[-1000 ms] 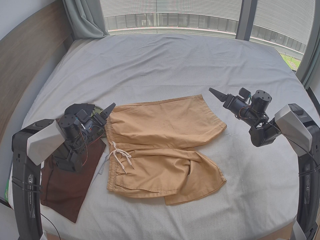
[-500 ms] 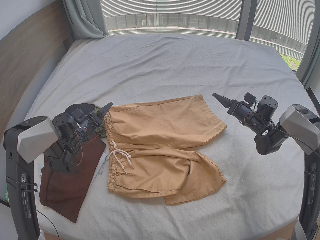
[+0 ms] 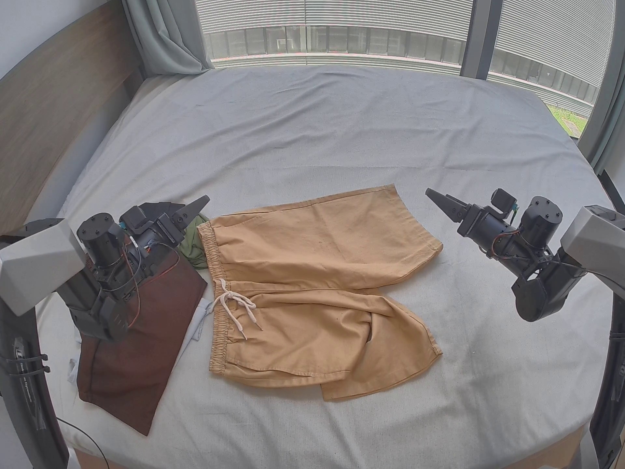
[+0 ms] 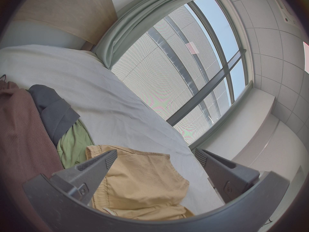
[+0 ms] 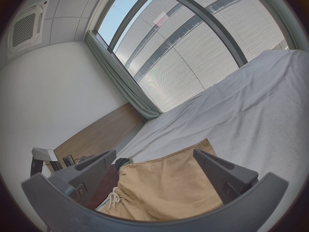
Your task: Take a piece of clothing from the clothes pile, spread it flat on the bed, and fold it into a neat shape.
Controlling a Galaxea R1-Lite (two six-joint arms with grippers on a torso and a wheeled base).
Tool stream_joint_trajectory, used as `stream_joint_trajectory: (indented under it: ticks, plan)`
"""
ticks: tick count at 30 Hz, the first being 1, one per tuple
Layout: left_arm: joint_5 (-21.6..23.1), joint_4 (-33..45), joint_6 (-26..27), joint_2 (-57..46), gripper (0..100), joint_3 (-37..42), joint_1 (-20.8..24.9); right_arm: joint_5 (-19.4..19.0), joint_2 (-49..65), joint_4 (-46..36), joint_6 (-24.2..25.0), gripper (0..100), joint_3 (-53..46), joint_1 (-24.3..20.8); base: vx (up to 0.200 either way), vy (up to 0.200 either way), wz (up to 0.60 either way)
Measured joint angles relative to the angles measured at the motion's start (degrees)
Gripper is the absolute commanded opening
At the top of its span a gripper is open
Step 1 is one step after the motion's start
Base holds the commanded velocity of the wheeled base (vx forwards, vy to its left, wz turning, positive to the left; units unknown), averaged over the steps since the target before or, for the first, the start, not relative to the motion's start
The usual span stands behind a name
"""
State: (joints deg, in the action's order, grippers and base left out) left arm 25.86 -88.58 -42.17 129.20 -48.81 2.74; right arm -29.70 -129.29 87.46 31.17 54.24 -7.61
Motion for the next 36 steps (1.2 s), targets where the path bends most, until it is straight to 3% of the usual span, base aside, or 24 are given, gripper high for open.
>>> stream_joint_trajectory:
  ticks: [24, 36]
  plan:
    - [8.7, 0.0, 5.1, -19.5, 100, 17.1, -1.3, -0.4, 16.3, 0.9, -1.7, 100, -22.1, -6.2, 0.0, 0.0, 0.0]
    - [13.3, 0.0, 16.6, -19.5, 100, 25.1, -1.0, -0.8, 17.6, 0.9, -2.1, 100, -27.4, -6.7, 0.0, 0.0, 0.0]
